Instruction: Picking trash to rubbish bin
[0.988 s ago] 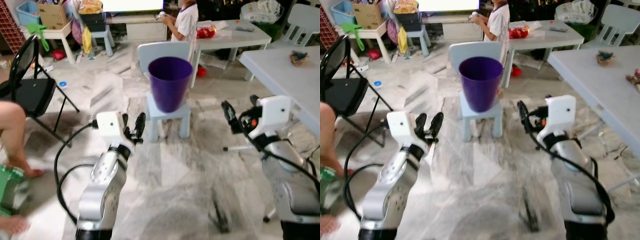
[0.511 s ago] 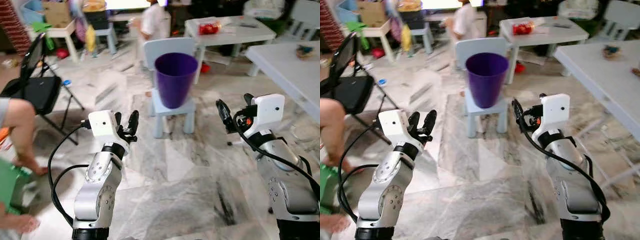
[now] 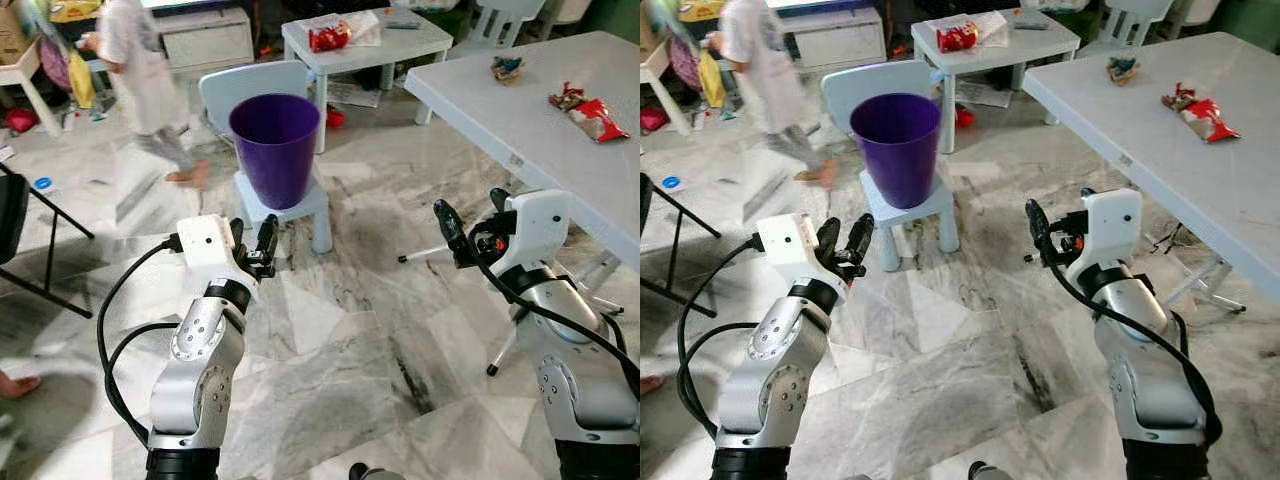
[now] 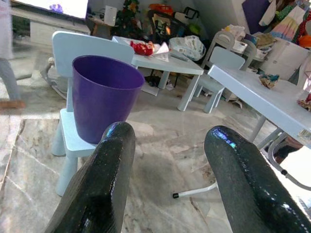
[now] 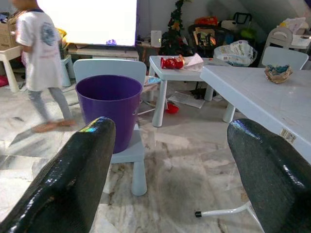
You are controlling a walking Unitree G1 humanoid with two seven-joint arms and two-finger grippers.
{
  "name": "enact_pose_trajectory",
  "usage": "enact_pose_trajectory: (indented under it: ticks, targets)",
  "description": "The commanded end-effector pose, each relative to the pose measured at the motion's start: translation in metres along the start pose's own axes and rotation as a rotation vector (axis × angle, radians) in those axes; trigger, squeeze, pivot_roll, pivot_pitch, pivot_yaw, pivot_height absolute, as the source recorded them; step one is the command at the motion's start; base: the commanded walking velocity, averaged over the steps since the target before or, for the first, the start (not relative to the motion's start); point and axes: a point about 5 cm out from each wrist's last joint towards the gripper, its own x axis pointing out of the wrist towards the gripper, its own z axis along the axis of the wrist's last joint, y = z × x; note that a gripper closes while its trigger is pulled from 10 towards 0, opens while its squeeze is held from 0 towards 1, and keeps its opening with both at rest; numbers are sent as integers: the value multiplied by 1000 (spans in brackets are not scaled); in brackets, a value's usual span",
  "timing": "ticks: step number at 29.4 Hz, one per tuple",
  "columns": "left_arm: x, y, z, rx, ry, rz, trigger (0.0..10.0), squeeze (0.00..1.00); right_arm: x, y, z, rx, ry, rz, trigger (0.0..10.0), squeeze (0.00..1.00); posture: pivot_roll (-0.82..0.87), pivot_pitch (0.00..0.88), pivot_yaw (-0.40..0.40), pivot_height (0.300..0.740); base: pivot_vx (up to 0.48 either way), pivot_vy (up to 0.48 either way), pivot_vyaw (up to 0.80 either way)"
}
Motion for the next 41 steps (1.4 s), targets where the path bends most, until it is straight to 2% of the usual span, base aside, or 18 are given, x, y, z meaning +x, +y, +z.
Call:
enact_pose_trajectory:
  ticks: [1,41]
  targets:
    - [1,0,1,-8,-4,-13,10000,0,0,0,3,-9,-10,2,10000,0,-23,85,-16,740,0,0,-619]
    - [0,0,-1,-3,3,-23,10000,0,-1,-1,2,-11,-6,-6,10000,0,-28,94,-15,740,363,0,0]
